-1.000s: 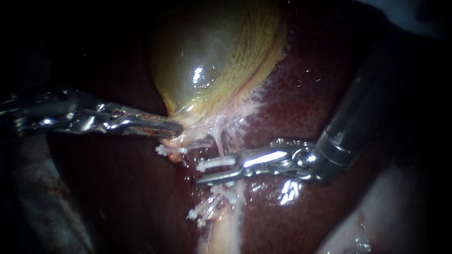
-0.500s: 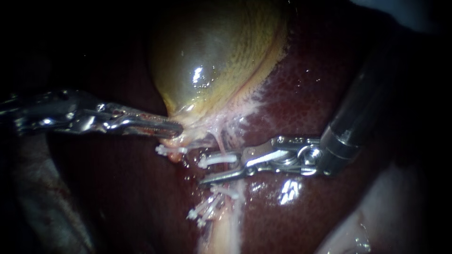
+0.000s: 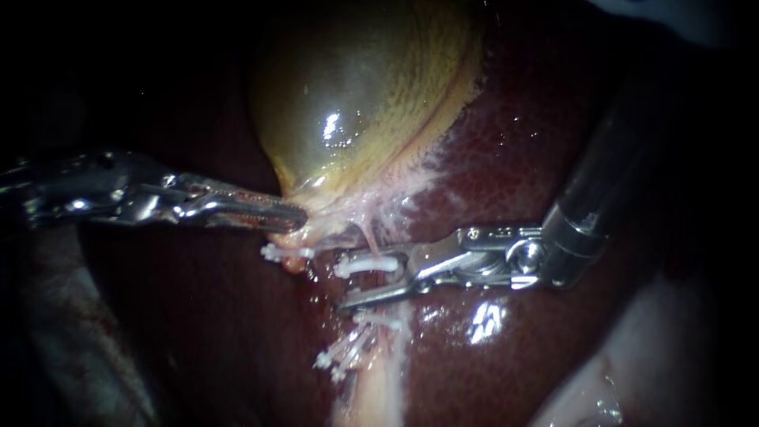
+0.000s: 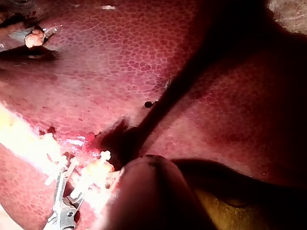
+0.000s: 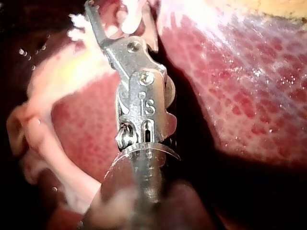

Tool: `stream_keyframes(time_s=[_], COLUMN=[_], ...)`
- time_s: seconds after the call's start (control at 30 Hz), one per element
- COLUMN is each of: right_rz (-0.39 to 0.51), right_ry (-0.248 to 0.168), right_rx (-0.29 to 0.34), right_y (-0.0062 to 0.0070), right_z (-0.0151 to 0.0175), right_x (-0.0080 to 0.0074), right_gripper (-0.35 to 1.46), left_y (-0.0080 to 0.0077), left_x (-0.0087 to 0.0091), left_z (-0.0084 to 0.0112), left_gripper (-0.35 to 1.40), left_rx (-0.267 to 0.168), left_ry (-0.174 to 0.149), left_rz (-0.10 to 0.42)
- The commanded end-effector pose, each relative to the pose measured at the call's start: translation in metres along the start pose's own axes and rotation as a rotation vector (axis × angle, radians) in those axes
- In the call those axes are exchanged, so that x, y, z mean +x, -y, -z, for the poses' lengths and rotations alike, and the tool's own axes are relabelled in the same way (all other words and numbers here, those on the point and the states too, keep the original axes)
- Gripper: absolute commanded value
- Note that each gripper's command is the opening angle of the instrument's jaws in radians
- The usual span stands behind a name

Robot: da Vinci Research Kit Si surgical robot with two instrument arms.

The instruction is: Going back third clip right tube

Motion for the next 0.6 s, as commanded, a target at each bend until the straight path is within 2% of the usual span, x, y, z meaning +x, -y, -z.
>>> stream_keyframes(time_s=[0.03, 0.33, 0.6], right_rz=[-0.001, 0.000, -0.027], right_ry=[0.000, 0.001, -0.001], right_rx=[0.001, -0.002, 0.011], right_y=[0.0000, 0.0001, 0.0012], right_z=[0.0001, 0.0007, -0.0003], right_x=[0.0000, -0.0001, 0.0000], right_gripper=[0.51, 0.51, 0.48], left_y=[0.0000, 0.0000, 0.0000], left_x=[0.0000, 0.0000, 0.0000], left_z=[0.0000, 0.0001, 0.0001], left_gripper=[-0.35, -0.35, -0.35], left_rx=[0.000, 0.000, 0.000], left_ry=[0.000, 0.000, 0.000], left_rz=[0.000, 0.000, 0.000])
